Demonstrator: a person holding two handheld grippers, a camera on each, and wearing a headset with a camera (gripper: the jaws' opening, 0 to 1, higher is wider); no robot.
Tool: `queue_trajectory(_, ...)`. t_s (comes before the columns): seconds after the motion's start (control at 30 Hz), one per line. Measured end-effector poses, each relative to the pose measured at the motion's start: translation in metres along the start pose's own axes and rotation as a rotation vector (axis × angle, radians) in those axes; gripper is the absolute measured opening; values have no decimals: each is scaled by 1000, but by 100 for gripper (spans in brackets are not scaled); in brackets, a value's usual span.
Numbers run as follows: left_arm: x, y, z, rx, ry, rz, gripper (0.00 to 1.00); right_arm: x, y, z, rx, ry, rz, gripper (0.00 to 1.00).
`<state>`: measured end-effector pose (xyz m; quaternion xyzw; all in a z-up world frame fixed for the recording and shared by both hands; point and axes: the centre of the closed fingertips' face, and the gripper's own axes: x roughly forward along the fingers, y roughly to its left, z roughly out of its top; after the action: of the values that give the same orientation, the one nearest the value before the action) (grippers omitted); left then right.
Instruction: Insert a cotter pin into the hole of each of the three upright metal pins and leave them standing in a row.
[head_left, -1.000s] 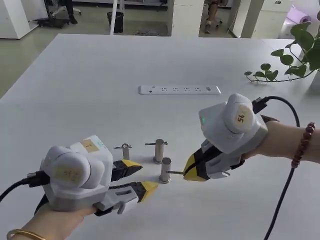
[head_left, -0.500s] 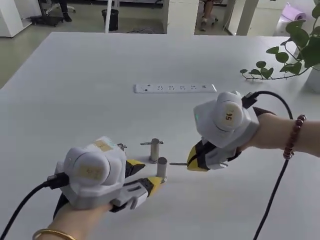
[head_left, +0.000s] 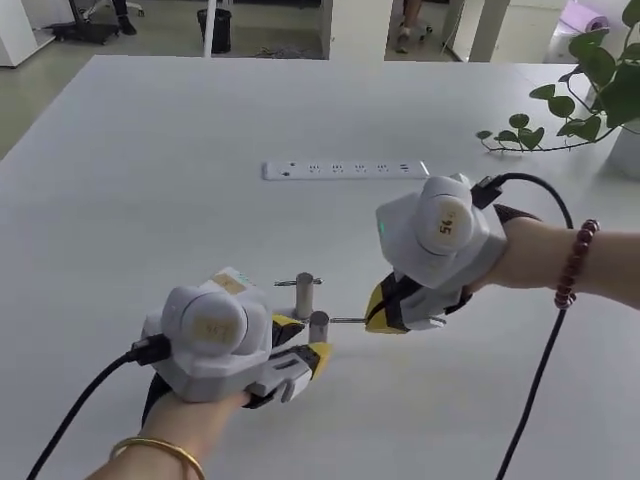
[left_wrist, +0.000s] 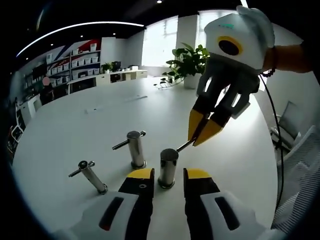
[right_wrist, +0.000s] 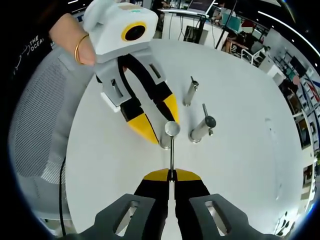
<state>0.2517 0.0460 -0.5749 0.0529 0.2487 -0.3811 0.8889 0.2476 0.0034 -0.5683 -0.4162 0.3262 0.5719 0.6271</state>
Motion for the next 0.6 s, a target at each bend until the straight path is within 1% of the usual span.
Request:
queue_trajectory(0.17, 4, 0, -2, -27, 9, -3, 19, 1, 0, 1, -9, 2, 8, 0)
queue_trajectory(0.27, 4, 1, -3, -31, 10, -1, 18, 2, -1, 3, -13, 1, 9, 0)
queue_trajectory(0.47, 7, 1, -3, -49, 2, -8, 14, 2, -2, 6, -28, 5, 12, 0)
queue_trajectory(0.6, 8, 0, -3, -53, 0, -8, 12, 3, -2, 8, -61, 21, 7, 0)
